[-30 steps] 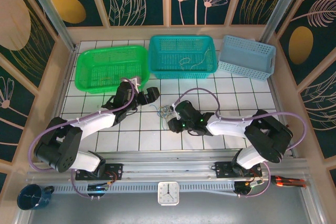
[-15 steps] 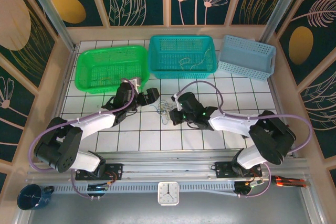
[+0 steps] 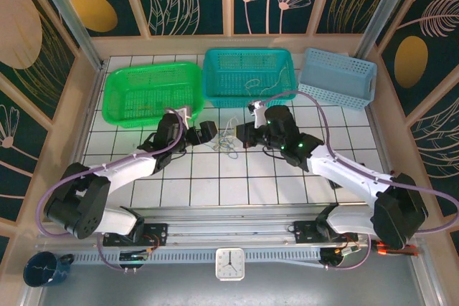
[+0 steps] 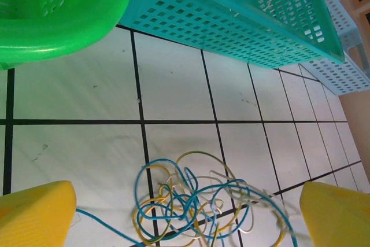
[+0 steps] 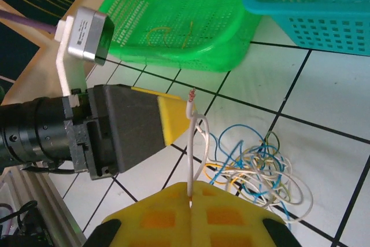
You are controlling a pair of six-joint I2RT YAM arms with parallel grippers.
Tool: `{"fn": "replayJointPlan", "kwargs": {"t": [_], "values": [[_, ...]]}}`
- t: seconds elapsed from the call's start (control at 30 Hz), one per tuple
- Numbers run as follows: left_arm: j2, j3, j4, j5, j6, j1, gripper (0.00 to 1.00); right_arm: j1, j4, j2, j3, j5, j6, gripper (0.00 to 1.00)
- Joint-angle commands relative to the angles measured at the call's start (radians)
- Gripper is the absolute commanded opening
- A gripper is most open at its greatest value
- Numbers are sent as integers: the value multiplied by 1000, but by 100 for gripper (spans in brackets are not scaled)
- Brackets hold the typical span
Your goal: Untangle the cables
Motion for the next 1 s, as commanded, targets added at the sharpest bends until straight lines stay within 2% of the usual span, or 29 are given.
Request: {"fn": "replayJointPlan", "kwargs": {"t": [0.0, 0.13, 0.3, 0.4, 0.6, 0.97], "values": [[-31, -14, 10, 28, 38, 5, 99, -22, 17, 7, 14, -53, 20, 0], [-51, -25, 29, 65, 70, 4, 99, -37, 40, 14, -7, -60, 28, 0], [-50, -47, 127, 187, 80, 2, 99, -45, 62, 19, -12, -72, 42, 0], [-27, -40, 159, 215, 93, -20, 99, -46, 69, 23, -5, -73, 46, 0], [56, 27, 156, 186, 152, -103, 99, -48, 75, 25, 7, -86, 56, 0], [189, 88, 252, 82, 143, -110, 99, -39, 89, -36, 44, -123, 109, 0]]}}
